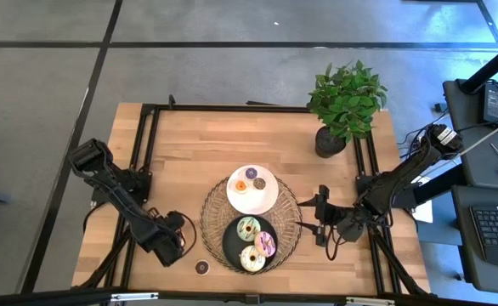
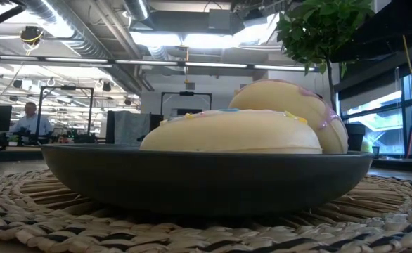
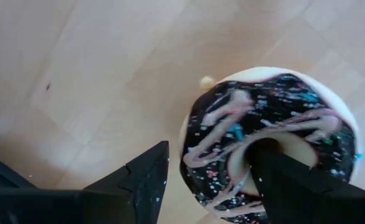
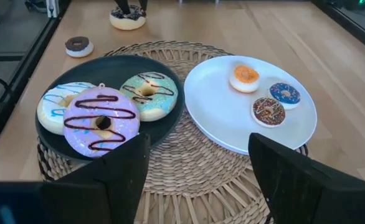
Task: Pick & Place donuts
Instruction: Put the big black doughnut on the black plate
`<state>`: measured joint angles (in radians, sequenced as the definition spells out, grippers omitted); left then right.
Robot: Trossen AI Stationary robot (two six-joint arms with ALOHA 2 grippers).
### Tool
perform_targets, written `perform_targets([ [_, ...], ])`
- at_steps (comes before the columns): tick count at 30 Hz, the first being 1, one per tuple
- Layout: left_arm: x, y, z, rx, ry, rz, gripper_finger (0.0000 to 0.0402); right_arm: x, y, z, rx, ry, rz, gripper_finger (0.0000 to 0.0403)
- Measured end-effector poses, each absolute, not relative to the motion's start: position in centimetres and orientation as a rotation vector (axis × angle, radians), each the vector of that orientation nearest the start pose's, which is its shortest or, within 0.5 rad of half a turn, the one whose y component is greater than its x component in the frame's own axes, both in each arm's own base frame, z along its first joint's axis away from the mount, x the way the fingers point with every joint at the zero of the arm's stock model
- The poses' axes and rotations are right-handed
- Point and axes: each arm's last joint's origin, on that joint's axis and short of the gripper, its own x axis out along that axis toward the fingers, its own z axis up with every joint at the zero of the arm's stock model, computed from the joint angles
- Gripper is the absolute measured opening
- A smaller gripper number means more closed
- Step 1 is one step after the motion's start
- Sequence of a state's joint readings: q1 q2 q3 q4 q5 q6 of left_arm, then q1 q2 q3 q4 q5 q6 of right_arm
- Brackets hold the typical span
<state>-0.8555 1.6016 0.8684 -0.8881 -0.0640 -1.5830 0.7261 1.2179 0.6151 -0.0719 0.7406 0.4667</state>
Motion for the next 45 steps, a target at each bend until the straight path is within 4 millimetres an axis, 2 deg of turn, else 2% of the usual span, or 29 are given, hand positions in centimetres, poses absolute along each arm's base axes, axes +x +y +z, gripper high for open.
perform_targets([
  [23, 16.3, -18.4, 15.2, -0.438, 1.461, 0.555, 0.0053, 18.8, 14.1, 20.6, 0.001, 0.481, -0.128, 0.0273],
  [28, 16.9, -18.6, 17.1, -0.421, 1.327, 0.502, 0.0029, 18.8, 14.0, 20.6, 0.0, 0.481, -0.13, 0.0273],
  [33, 18.7, -19.0, 20.0, -0.272, 1.007, 0.428, 0.0023, 18.8, 14.0, 20.6, -0.001, 0.483, -0.132, 0.0273],
  [36, 20.4, -19.2, 21.1, -0.23, 0.883, 0.366, 0.0023, 18.8, 14.0, 20.6, -0.001, 0.483, -0.132, 0.0273],
  [41, 24.3, -19.1, 21.6, -0.158, 0.741, 0.209, 0.0023, 18.9, 14.0, 20.6, 0.0, 0.482, -0.132, 0.0273],
  [45, 27.6, -18.9, 21.2, -0.086, 0.668, 0.052, 0.0022, 18.9, 14.0, 20.6, 0.002, 0.482, -0.133, 0.0273],
])
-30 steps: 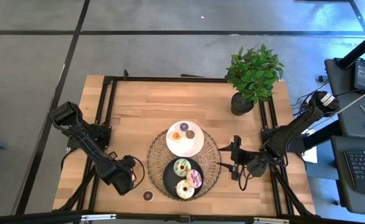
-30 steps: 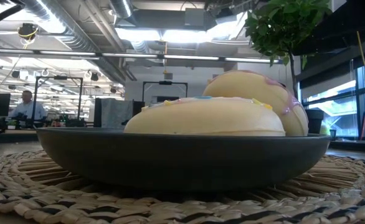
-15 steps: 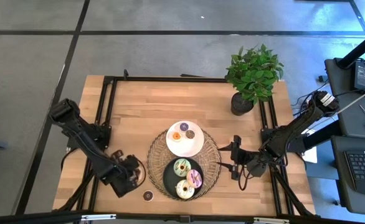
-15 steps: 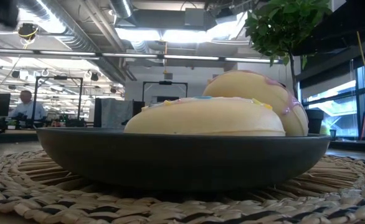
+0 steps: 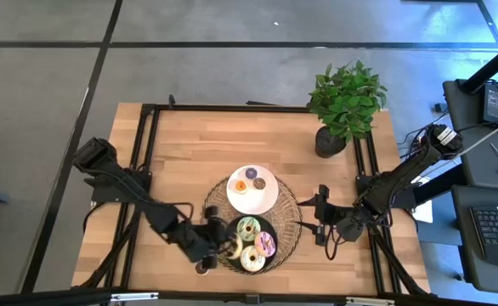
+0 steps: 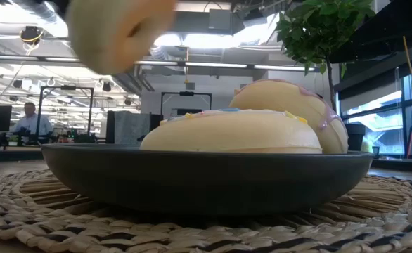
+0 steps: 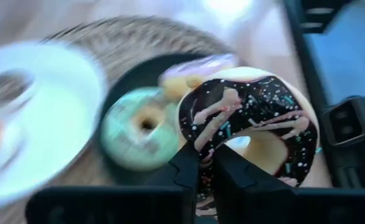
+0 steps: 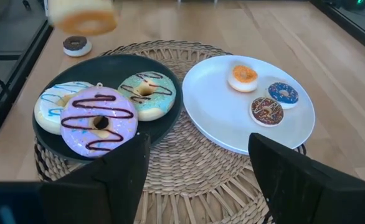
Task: Pick & Place donuts
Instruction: Put the big black doughnut on the black plate
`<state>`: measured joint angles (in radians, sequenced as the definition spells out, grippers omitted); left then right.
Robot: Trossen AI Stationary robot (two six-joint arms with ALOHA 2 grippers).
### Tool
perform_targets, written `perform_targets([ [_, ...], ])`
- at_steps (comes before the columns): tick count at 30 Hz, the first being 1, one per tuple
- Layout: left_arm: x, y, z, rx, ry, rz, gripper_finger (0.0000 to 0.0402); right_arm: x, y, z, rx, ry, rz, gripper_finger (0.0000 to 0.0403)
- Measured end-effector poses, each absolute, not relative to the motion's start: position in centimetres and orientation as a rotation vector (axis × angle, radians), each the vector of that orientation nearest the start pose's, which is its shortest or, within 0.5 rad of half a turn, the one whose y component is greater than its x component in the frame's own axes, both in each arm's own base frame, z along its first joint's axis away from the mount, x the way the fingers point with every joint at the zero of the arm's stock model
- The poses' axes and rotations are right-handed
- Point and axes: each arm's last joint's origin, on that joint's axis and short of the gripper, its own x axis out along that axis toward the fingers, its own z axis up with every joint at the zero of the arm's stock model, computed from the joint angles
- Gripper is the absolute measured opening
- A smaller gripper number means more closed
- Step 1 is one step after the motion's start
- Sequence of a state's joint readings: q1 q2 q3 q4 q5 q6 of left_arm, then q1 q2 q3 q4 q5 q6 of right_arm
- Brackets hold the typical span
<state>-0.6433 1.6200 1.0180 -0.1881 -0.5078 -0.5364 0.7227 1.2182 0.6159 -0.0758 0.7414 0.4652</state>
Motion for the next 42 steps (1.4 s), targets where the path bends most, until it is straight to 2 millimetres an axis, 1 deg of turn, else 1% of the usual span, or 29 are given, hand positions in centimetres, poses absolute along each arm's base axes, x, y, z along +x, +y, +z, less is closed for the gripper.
perform_targets([
  [2, 29.0, -18.8, 20.7, -0.07, 0.647, -0.027, 0.0022, 18.9, 14.0, 20.6, 0.003, 0.482, -0.133, 0.0273],
  [5, 30.2, -18.3, 19.2, -0.056, 0.693, -0.084, 0.0022, 18.9, 14.0, 20.6, 0.005, 0.483, -0.133, 0.0273],
  [10, 30.9, -17.8, 16.6, -0.057, 0.796, -0.074, 0.0022, 18.8, 14.0, 20.6, 0.007, 0.486, -0.127, 0.0273],
  [15, 31.3, -17.6, 15.2, -0.069, 0.845, -0.076, 0.0023, 18.8, 14.0, 20.6, 0.006, 0.485, -0.127, 0.0273],
  [28, 31.3, -17.6, 15.3, -0.065, 0.841, -0.069, 0.0061, 18.8, 14.0, 20.6, 0.003, 0.489, -0.126, 0.0273],
  [36, 31.3, -17.5, 15.2, -0.063, 0.843, -0.068, 0.0103, 18.8, 14.0, 20.6, 0.003, 0.489, -0.125, 0.0273],
  [42, 31.2, -17.5, 15.6, -0.064, 0.843, -0.071, 0.0129, 18.8, 14.0, 20.6, 0.003, 0.49, -0.125, 0.0273],
])
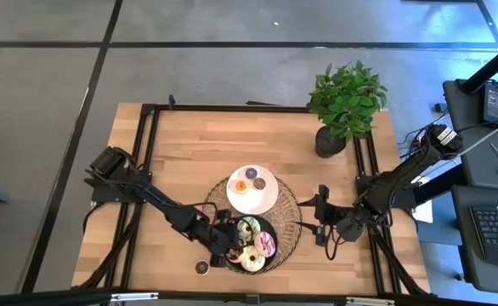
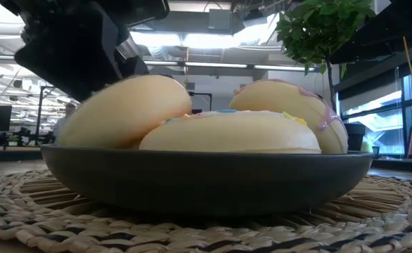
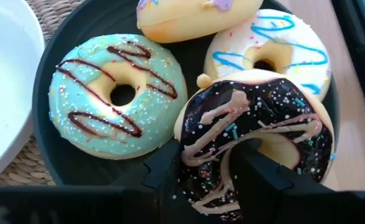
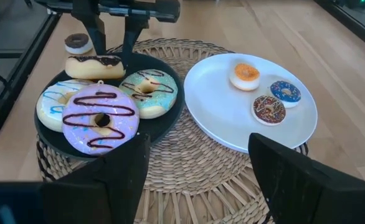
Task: Pick & Place donuts
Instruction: Put the big black doughnut on the black plate
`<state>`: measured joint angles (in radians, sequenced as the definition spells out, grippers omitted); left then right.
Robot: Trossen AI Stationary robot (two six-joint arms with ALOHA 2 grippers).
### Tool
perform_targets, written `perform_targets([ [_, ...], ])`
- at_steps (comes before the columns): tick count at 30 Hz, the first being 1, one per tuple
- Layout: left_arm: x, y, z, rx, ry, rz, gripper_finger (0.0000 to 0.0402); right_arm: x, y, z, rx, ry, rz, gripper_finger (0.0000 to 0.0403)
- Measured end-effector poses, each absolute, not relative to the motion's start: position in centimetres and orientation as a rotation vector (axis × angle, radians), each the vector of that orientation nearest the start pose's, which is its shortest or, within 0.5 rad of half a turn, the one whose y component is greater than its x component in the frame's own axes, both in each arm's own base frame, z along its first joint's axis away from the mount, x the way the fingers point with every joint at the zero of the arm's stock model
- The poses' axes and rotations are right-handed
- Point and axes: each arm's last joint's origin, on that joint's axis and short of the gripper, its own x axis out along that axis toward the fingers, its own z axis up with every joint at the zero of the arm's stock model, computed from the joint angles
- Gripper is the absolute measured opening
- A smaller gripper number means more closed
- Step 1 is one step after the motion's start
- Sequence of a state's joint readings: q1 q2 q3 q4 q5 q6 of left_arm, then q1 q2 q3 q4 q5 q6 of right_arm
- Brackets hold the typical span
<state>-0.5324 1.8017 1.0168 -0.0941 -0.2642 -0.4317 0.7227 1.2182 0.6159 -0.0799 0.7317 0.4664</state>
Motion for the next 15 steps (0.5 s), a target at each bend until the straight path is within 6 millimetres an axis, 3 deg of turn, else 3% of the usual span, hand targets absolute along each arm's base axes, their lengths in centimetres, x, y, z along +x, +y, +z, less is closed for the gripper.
perform_targets([
  [11, 31.18, -16.99, 16.33, -0.063, 0.821, -0.039, 0.015, 18.82, 14.02, 20.54, 0.001, 0.492, -0.125, 0.0273],
  [15, 31.35, -16.66, 16.4, -0.065, 0.816, -0.023, 0.0151, 18.96, 14.15, 20.78, 0.085, 0.464, -0.132, 0.0273],
])
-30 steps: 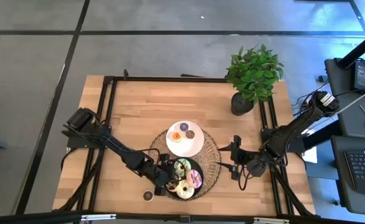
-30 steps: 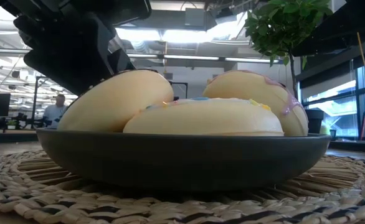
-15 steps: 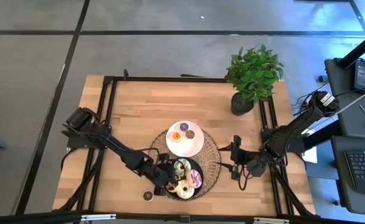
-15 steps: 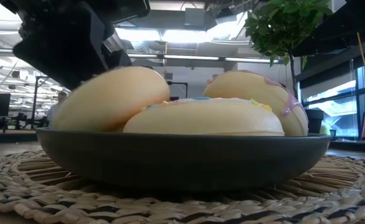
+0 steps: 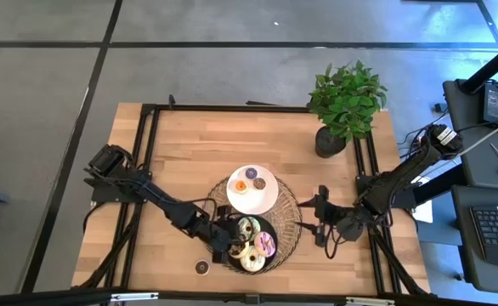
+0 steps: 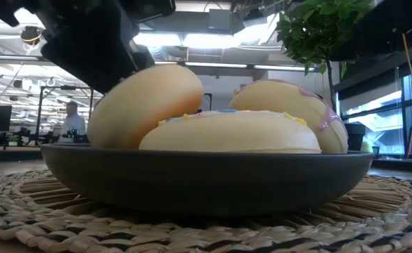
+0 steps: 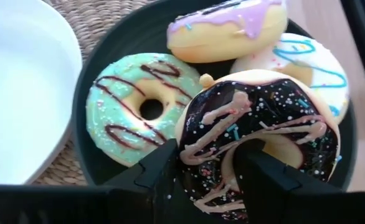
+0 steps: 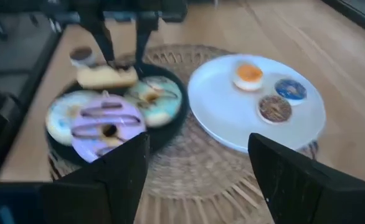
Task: Pick & Place donuts
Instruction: Put the big black doughnut on the black plate
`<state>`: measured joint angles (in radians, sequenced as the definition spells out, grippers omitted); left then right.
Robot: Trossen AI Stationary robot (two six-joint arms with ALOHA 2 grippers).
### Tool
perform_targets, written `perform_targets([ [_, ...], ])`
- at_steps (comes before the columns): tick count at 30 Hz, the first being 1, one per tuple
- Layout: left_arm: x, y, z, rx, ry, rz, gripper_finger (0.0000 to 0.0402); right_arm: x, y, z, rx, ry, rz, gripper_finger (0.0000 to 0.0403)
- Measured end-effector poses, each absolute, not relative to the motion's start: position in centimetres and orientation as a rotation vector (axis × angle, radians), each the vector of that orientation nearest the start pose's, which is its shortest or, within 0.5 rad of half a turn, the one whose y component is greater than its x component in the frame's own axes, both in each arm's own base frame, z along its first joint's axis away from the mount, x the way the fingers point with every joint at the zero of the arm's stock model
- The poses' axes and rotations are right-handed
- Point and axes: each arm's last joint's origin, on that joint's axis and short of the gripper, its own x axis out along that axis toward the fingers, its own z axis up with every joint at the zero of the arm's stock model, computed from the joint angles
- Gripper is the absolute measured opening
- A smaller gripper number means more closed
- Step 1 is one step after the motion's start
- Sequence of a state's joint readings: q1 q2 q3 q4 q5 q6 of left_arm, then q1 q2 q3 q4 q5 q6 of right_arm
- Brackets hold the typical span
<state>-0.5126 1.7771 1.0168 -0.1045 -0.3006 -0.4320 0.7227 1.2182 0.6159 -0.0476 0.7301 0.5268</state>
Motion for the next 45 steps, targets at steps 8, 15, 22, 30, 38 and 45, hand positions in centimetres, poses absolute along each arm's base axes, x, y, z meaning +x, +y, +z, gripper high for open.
perform_targets([
  [8, 31.4, -16.5, 16.4, -0.07, 0.817, -0.023, 0.0153, 22.6, 16.0, 21.4, 0.034, 0.295, 0.047, 0.0273],
  [15, 31.4, -16.6, 16.4, -0.082, 0.831, -0.053, 0.0153, 30.0, 17.2, 20.8, -0.021, 0.464, 0.158, 0.0273],
  [22, 31.3, -16.6, 16.3, -0.084, 0.839, -0.061, 0.0153, 34.6, 18.7, 20.5, -0.063, 0.592, 0.124, 0.0273],
  [30, 31.0, -16.5, 16.0, -0.063, 0.882, -0.049, 0.0153, 37.4, 20.3, 20.3, -0.003, 0.612, 0.153, 0.0273],
  [38, 31.0, -16.5, 16.0, -0.056, 0.879, -0.039, 0.0153, 38.5, 20.0, 18.3, 0.039, 0.647, 0.103, 0.0273],
  [45, 31.0, -16.4, 16.0, -0.05, 0.873, -0.027, 0.0153, 39.1, 19.3, 17.4, 0.059, 0.651, 0.051, 0.0273],
])
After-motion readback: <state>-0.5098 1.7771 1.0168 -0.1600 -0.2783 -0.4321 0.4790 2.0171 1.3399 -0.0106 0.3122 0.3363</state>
